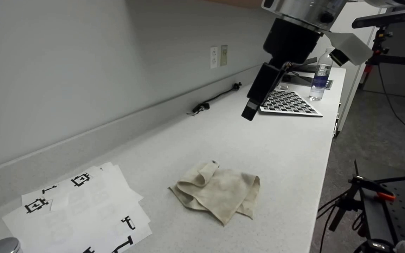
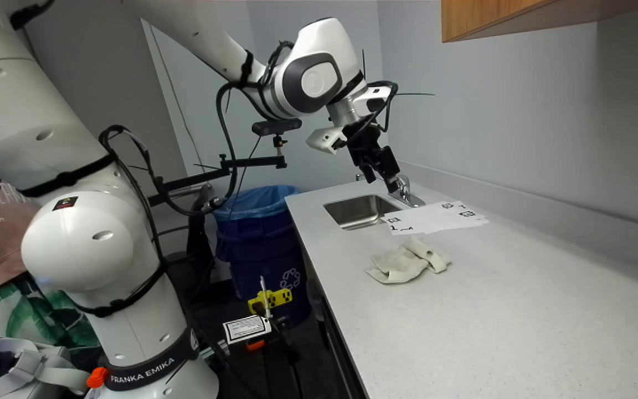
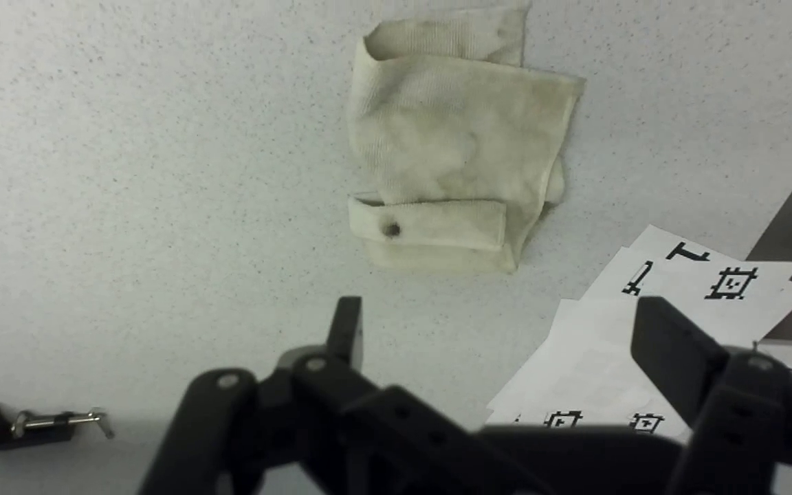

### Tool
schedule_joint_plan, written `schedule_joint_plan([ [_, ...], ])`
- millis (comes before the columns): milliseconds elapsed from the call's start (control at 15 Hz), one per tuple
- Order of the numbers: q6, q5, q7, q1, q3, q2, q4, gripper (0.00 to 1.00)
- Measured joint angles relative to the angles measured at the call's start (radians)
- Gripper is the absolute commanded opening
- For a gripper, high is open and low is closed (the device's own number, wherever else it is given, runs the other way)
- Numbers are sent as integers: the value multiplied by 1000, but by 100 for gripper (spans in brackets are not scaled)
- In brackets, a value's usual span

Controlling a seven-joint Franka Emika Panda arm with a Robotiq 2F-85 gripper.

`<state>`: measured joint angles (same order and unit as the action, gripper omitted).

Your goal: Move the towel to the right then wipe the countertop

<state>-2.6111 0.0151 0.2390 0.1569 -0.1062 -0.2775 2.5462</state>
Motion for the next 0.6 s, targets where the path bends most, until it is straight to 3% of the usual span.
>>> schedule_joint_plan([
  [600,0,11,30,-13,-21,-31,26,100],
])
